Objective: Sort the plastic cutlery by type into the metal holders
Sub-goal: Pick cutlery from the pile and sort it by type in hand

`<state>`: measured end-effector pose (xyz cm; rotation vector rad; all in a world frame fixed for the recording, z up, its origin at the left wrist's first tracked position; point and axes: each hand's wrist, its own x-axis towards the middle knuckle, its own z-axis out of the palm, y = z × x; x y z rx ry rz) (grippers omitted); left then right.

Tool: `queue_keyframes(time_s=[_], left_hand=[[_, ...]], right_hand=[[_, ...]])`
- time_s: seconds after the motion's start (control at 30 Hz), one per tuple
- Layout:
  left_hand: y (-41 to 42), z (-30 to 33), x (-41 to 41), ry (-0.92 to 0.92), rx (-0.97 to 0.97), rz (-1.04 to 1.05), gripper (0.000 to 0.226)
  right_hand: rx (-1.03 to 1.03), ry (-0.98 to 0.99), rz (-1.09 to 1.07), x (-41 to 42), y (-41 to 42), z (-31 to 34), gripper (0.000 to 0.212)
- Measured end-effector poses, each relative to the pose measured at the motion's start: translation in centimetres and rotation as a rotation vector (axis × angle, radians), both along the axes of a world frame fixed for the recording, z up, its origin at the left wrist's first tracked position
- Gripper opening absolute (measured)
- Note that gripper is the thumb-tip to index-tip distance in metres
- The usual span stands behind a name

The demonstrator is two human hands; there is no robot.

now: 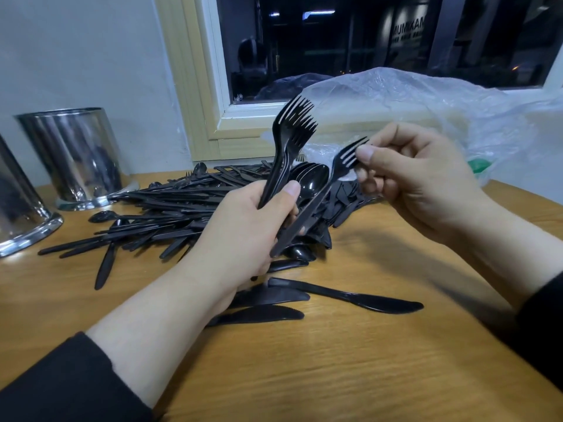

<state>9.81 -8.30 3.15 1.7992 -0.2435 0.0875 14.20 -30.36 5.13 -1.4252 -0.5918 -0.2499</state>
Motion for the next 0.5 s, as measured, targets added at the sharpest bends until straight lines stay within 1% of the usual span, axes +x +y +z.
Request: queue_keyframes(time_s=[0.07, 0.17, 0.23, 0.33, 0.37, 0.43, 0.5], left_hand=[[-0.2, 0.1, -0.2, 0.019, 0.021, -0.035, 0.046], [-0.3, 0.1, -0.3, 0.056, 0.002, -0.115, 0.045], [-0.3, 0.0, -0.3, 0.068, -0.023, -0.173, 0.039], [-0.4, -0.3, -0.3, 0.048, 0.014, -0.217, 0.022], [-0.4, -0.3, -0.3, 0.051, 0.021, -0.223, 0.020], [-0.3, -0.3, -0.2, 0.061, 0.003, -0.219, 0.025], [-0.2, -0.2, -0.2, 0.069, -0.023, -0.201, 0.032]], right_hand=[[-0.027, -0.058, -0.048, -0.1, 0.4, -0.2, 0.010], [-0.140, -0.158, -0.182, 0.2, 0.5, -0.5, 0.012], [-0.170, -0.200, -0.247, 0.3, 0.4, -0.6, 0.013], [-0.187, -0.238, -0.291, 0.2, 0.7, -0.5, 0.011], [-0.195, -0.252, -0.303, 0.1, 0.9, -0.4, 0.010], [-0.210, -0.257, -0.339, 0.0, 1.2, -0.4, 0.009], [-0.256, -0.164, -0.340, -0.2, 1.3, -0.4, 0.030]])
